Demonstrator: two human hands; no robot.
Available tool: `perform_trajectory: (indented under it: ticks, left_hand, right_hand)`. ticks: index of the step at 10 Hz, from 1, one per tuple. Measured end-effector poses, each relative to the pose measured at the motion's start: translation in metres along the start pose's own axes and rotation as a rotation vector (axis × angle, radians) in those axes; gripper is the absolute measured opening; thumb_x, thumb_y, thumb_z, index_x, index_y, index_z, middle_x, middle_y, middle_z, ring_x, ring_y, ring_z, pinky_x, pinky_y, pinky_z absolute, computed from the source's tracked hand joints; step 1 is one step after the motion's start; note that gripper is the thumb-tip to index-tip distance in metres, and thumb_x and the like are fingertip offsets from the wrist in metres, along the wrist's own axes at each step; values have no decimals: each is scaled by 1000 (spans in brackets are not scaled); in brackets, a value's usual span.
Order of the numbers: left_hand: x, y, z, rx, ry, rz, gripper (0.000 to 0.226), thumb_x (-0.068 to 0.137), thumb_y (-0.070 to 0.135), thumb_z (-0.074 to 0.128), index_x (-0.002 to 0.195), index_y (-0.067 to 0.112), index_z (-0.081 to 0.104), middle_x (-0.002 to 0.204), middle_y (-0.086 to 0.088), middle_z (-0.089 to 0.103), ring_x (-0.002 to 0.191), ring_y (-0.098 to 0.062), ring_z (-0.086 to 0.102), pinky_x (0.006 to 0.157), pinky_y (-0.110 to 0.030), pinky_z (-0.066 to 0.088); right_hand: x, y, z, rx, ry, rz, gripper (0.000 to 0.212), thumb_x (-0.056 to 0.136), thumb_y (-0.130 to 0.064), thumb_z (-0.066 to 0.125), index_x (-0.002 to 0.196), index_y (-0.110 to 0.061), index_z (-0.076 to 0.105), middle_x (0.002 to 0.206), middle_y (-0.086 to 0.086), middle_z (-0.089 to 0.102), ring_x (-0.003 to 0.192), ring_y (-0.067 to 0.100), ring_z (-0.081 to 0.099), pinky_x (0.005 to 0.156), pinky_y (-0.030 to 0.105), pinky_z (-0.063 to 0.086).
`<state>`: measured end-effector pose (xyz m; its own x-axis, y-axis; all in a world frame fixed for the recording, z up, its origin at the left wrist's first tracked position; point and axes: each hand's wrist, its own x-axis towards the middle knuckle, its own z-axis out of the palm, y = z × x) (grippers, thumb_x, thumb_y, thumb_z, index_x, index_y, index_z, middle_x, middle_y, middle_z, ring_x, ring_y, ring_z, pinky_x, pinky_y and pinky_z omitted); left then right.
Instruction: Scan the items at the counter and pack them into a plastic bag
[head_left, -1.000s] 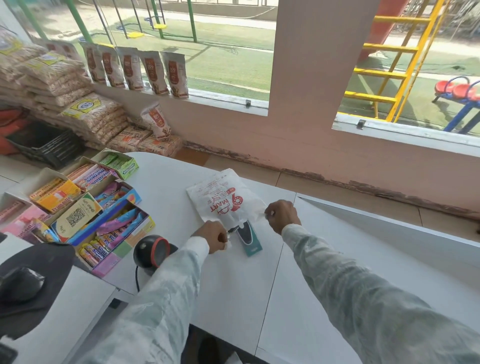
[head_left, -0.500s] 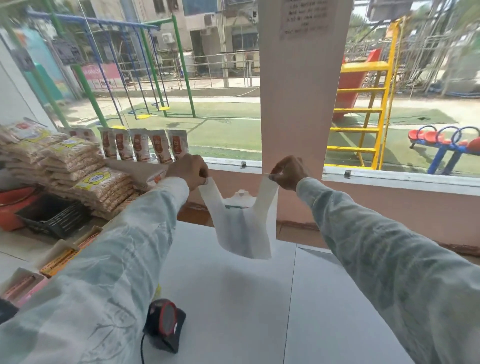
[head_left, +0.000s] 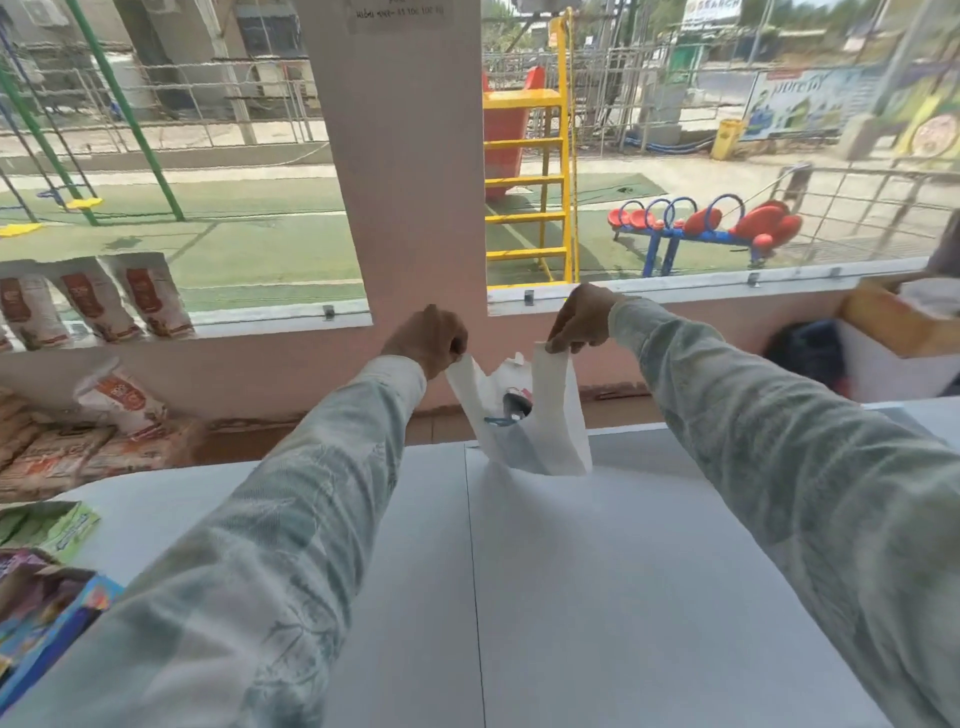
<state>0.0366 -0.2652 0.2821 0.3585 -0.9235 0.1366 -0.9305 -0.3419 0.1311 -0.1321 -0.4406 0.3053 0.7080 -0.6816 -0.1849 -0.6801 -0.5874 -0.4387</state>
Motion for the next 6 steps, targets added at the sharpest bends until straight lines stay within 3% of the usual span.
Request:
perform_trajectory:
  ticks: [1, 2, 3, 5, 6]
  left_hand:
    - [10, 18, 29, 191, -102, 162, 18, 81, 0, 60, 78, 12, 73, 94, -14, 72, 81, -35, 68, 65, -35, 50]
    - [1, 20, 48, 245, -167, 209, 18, 78, -2, 56, 74, 10, 68, 93, -16, 70, 82, -36, 69, 63, -34, 47]
    - [-36, 9, 82, 263, -227, 158, 14, 83, -3, 52, 87, 3, 65, 95, -16, 71, 84, -37, 69, 67, -40, 53]
    - [-111, -33, 129, 381, -364, 50, 25, 82, -12, 51, 100, 1, 63, 102, -16, 71, 91, -37, 69, 74, -41, 54]
    - [-138, -54, 142, 396, -408, 1, 24, 87, -2, 55, 110, 4, 62, 114, -15, 68, 102, -36, 66, 82, -43, 52]
  right_hand:
    - [-16, 23, 10, -13, -259, 112, 22, 76, -19, 83, 96, -12, 79, 77, 4, 75, 58, 12, 62, 60, 24, 52]
    - [-22, 28, 44, 27, -432, 155, 26, 75, -17, 84, 99, -8, 78, 80, 6, 74, 59, 13, 61, 60, 24, 52]
    - [-29, 29, 123, 208, -623, 212, 31, 73, -12, 86, 101, -4, 77, 101, 16, 75, 77, 21, 65, 79, 32, 54]
    - [-53, -10, 244, 315, -756, 207, 26, 77, -8, 82, 101, -2, 75, 89, 12, 74, 65, 13, 68, 77, 30, 55]
    - [-57, -28, 272, 305, -811, 199, 17, 83, -9, 76, 100, -4, 77, 94, 10, 78, 79, 18, 74, 76, 28, 57]
